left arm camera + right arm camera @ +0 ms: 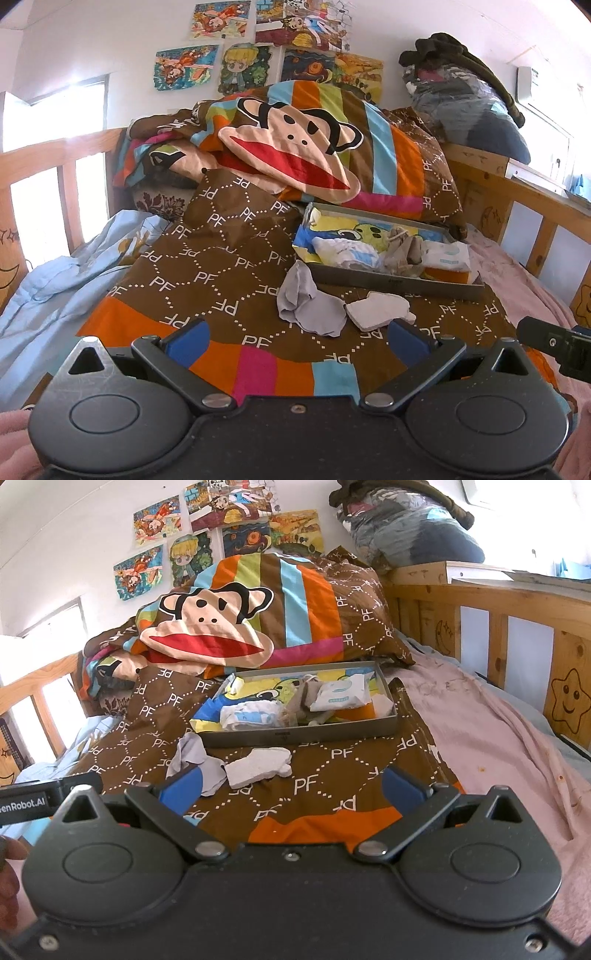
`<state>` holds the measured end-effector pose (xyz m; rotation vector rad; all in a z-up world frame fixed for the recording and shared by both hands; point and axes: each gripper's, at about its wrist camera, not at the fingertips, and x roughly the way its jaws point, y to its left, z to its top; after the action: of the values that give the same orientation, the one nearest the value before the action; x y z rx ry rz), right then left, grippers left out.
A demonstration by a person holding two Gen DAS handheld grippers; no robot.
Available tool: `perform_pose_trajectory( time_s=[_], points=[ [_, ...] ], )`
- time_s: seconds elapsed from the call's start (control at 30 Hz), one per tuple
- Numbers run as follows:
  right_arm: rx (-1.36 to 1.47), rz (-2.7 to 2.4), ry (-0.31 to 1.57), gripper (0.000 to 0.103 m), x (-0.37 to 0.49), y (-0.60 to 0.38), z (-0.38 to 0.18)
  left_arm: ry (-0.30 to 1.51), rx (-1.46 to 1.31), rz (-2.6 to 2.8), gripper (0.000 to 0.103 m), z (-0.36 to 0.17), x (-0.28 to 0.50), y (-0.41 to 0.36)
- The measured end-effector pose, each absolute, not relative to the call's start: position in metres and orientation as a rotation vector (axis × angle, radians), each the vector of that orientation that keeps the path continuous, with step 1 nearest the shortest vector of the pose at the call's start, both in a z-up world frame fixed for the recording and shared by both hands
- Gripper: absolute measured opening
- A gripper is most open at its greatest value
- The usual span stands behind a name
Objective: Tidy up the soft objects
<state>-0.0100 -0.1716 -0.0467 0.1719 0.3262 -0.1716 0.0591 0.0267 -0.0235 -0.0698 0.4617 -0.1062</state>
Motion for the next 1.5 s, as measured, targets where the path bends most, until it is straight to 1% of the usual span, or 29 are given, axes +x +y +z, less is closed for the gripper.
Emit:
perform_pose_trajectory(
  time_s=[0.43,0.77,1.0,1.1,1.23,1.5],
  points=[
    [0.169,-0.184,0.356,0.103,-0.003,-0.169,-0.051,0.459,-0.085,-0.110,0.102,-0.025,0.058,0.028],
    [0.146,-0.188,0.397,0.103,0.009,-0.165,-0.052,0.494,-0.076,-0.116,0.102,-0.024,0.057,0.022],
    [0.113,-0.125,0.441,0.103,0.036,-0.169,-0.048,0.523,-0.123,-0.117,0.102,-0.025,0.065,0.029],
    [0.054,-0.081,0.453,0.103,0.061,-0.171,-0.044,0.532,-0.164,-0.113,0.102,-0.026,0.080,0.037],
    [-0.039,-0.048,0.467,0.103,0.104,-0.177,-0.042,0.543,-0.152,-0.110,0.102,-0.031,0.117,0.040],
    [0.004,0.039,0.538,0.103,0.190,-0.208,-0.070,0.597,-0.179,-0.158,0.102,-0.060,0.208,0.041]
  ],
)
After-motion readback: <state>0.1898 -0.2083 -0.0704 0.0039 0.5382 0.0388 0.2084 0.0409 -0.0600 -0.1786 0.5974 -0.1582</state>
